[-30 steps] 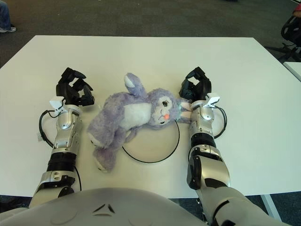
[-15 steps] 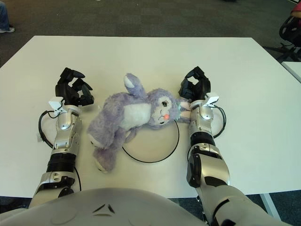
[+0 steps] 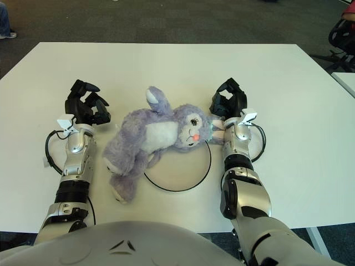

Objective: Put the doll into the plate.

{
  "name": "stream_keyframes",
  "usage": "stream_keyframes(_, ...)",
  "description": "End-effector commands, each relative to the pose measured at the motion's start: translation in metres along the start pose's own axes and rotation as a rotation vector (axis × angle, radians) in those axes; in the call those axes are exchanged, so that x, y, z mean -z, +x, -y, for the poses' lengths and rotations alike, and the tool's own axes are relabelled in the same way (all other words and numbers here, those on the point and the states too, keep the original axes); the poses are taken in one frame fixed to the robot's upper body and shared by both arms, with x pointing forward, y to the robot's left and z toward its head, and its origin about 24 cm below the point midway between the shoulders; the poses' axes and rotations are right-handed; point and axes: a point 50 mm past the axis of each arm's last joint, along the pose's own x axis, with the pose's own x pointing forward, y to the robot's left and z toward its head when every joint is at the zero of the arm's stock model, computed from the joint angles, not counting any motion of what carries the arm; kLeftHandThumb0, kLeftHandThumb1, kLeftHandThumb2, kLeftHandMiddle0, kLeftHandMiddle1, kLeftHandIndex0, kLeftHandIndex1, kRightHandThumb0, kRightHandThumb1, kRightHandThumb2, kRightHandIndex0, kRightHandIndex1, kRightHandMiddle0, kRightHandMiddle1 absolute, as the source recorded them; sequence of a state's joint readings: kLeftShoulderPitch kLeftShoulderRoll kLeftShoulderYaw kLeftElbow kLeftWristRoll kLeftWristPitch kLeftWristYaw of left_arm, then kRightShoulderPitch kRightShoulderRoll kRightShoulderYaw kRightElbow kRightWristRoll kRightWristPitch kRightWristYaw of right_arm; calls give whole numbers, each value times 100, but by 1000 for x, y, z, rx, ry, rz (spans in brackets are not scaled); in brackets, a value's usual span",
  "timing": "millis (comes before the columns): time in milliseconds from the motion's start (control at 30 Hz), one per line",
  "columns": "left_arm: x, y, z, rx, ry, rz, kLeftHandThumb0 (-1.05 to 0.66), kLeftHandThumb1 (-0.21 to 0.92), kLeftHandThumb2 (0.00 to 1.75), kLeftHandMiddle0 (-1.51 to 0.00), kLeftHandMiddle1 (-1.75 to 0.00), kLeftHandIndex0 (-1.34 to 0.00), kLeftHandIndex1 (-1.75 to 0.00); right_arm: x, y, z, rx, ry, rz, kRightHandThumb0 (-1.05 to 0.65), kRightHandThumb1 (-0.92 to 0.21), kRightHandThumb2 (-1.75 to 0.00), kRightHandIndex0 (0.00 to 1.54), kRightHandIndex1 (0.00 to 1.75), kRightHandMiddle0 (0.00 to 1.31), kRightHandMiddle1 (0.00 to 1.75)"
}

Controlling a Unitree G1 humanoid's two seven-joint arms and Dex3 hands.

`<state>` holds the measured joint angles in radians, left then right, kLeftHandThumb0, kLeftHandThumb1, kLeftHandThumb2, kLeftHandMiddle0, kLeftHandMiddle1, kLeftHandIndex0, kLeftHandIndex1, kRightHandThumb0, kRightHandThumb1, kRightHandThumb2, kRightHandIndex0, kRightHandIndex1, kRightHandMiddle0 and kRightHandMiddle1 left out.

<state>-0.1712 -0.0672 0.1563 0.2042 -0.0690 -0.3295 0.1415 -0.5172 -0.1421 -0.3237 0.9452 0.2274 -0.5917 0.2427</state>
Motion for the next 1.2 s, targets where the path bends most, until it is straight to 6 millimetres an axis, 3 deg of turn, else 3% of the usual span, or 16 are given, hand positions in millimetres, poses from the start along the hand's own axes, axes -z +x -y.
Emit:
stream_keyframes(0, 14, -12, -7, -15, 17, -64, 0, 1, 165, -88, -167, -61, -175, 25, -22, 1, 25, 30, -96, -50, -28, -136, 125, 175, 65, 175)
stream_keyframes(1167, 13, -15, -6, -4, 14, -57, -1, 0, 167, -87, -169, -62, -175, 21, -25, -2, 45, 4, -45, -50, -26, -138, 127, 175, 66, 175)
